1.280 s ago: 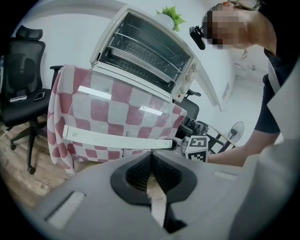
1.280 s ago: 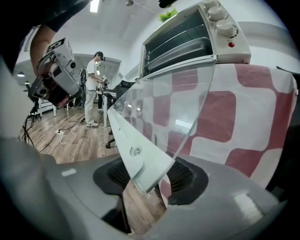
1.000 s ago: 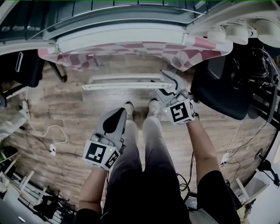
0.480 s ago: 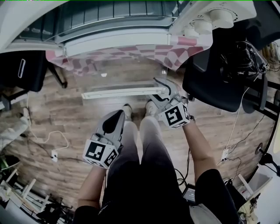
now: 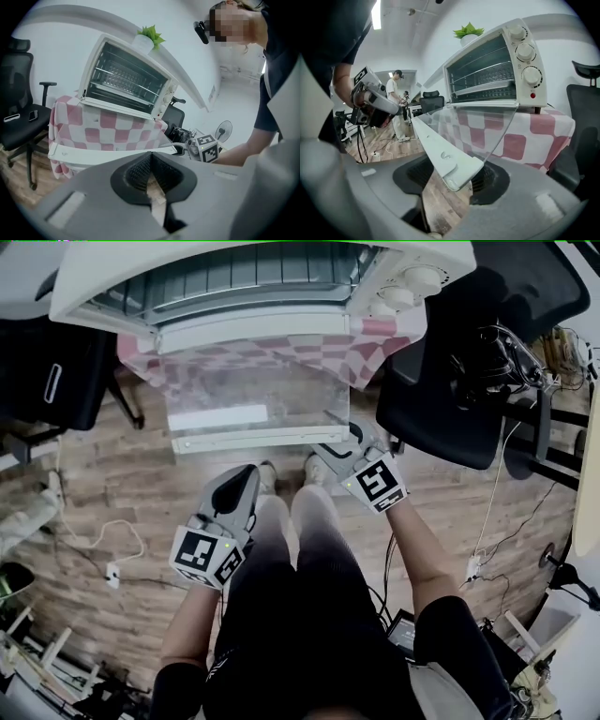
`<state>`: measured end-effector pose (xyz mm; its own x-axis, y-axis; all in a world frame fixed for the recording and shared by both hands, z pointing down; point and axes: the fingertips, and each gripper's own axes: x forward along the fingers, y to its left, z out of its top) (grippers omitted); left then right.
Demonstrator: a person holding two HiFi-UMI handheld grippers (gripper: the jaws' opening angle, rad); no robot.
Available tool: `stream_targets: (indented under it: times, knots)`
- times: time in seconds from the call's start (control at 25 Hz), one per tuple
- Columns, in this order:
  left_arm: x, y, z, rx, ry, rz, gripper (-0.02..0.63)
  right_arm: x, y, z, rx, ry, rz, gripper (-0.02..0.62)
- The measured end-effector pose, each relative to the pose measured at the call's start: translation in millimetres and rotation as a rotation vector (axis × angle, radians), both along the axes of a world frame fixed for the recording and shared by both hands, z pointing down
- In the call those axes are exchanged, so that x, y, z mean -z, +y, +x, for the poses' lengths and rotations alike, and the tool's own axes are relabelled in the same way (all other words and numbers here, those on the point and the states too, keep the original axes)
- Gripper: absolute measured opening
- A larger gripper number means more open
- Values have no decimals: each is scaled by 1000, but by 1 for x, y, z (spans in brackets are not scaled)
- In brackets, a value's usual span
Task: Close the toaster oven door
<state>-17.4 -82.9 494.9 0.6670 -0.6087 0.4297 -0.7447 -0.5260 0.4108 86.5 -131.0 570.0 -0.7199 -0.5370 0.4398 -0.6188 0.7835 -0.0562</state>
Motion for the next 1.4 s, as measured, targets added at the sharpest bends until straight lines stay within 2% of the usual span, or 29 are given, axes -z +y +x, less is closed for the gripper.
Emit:
stream_targets:
  times: [0.48,0.76,1.04,1.4]
  knots:
    - [67,-1,-3,12,40,134,14,62,5,1,-56,-145,-101,225]
    - [100,-2,0,16,63,192,14,87,8,7,-117,-191,-166,177]
    - [118,-5,1,4,96,257,14,118,4,11,-127,-226,-145,173]
    - [142,-16,-7,37,111,306,14,166,-17,16,-176,-243,-113,172]
